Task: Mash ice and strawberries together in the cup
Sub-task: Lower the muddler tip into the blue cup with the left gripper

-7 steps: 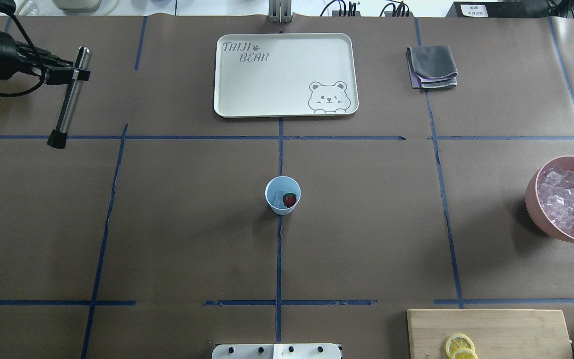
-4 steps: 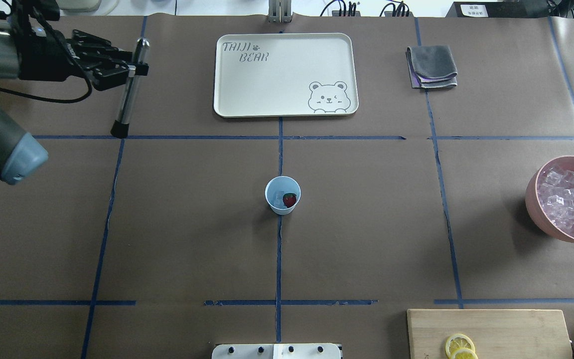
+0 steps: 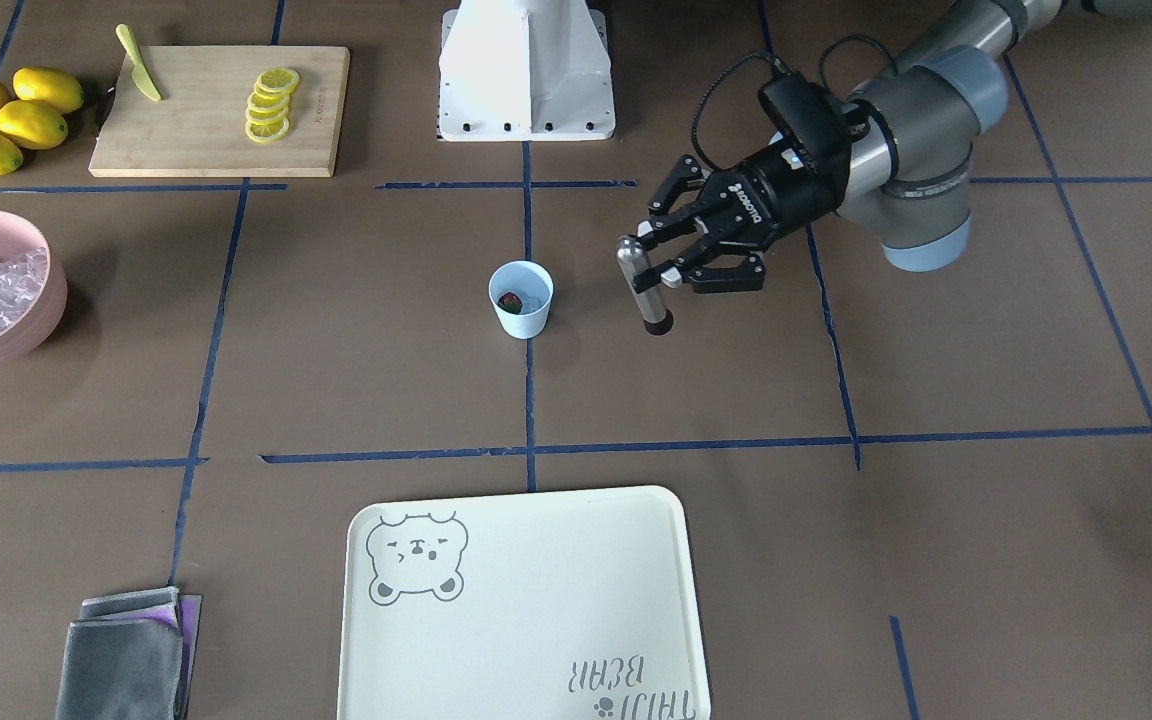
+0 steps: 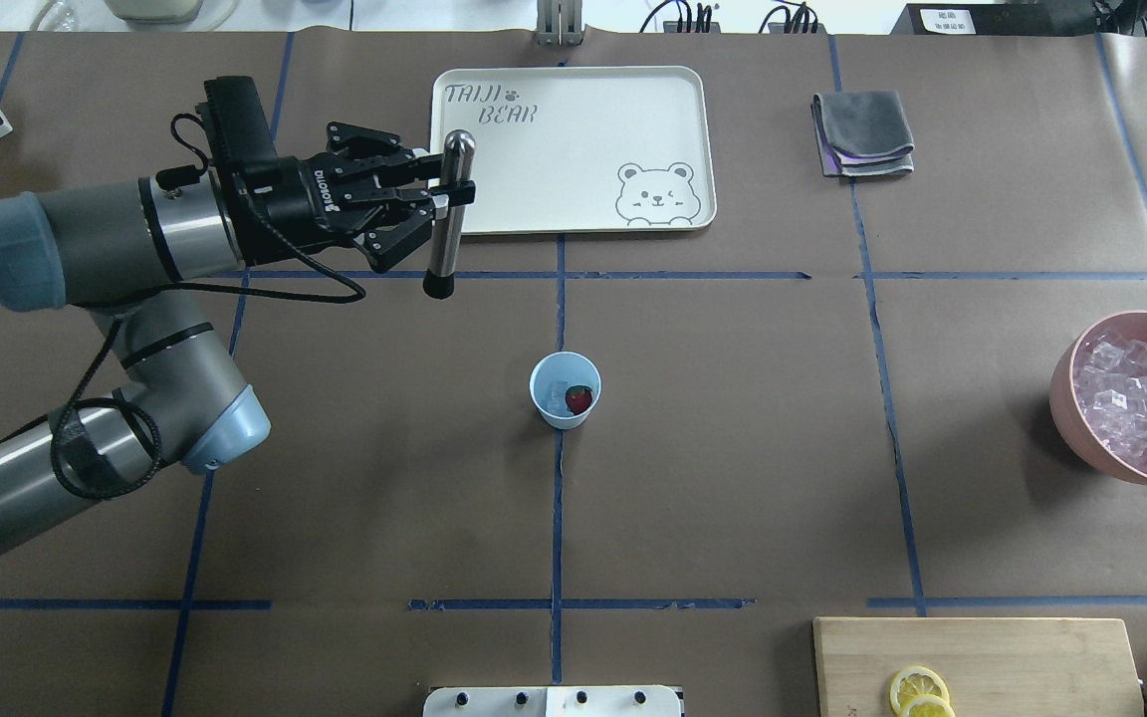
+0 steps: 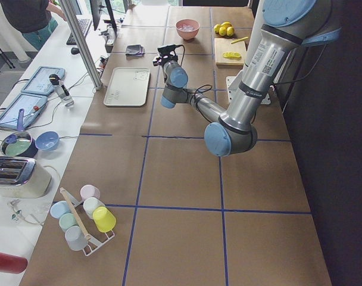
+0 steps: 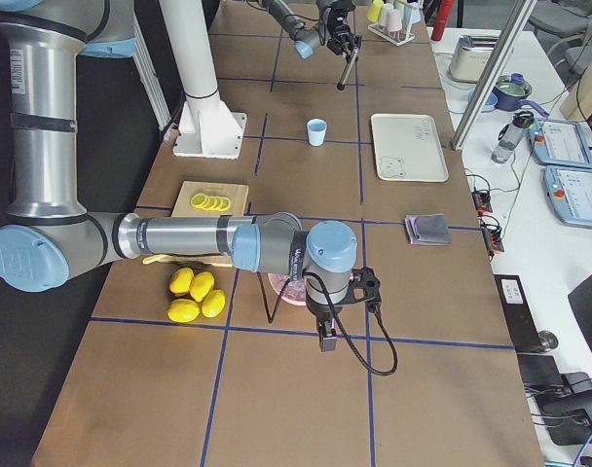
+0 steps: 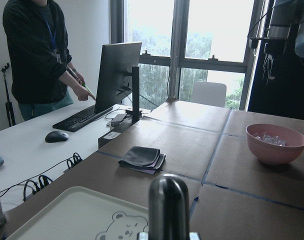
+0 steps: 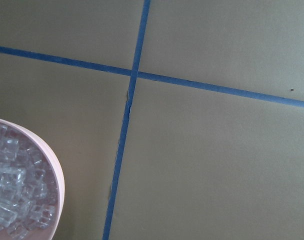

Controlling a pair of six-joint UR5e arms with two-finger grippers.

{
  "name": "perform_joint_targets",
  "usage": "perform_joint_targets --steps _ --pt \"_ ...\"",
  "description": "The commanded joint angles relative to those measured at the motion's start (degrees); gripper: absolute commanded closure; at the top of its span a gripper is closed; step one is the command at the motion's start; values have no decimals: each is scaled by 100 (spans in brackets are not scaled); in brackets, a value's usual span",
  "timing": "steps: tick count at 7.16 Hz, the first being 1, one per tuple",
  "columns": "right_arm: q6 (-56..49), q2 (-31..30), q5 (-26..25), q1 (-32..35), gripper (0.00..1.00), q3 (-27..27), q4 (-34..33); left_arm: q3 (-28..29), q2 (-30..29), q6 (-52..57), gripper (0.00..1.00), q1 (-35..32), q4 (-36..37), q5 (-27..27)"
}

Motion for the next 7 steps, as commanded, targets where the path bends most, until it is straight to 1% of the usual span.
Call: perform_joint_targets --steps 1,2,5,7 --pt "-6 0 0 0 0 3 6 227 -416 295 100 704 -419 864" --pt "3 0 0 0 0 3 6 393 -496 497 100 1092 -762 1348" --pt "-6 -8 0 0 0 12 6 535 -461 621 100 1236 -809 1423" --pt "-6 0 0 0 0 12 -3 666 -461 920 100 1429 -888 1423"
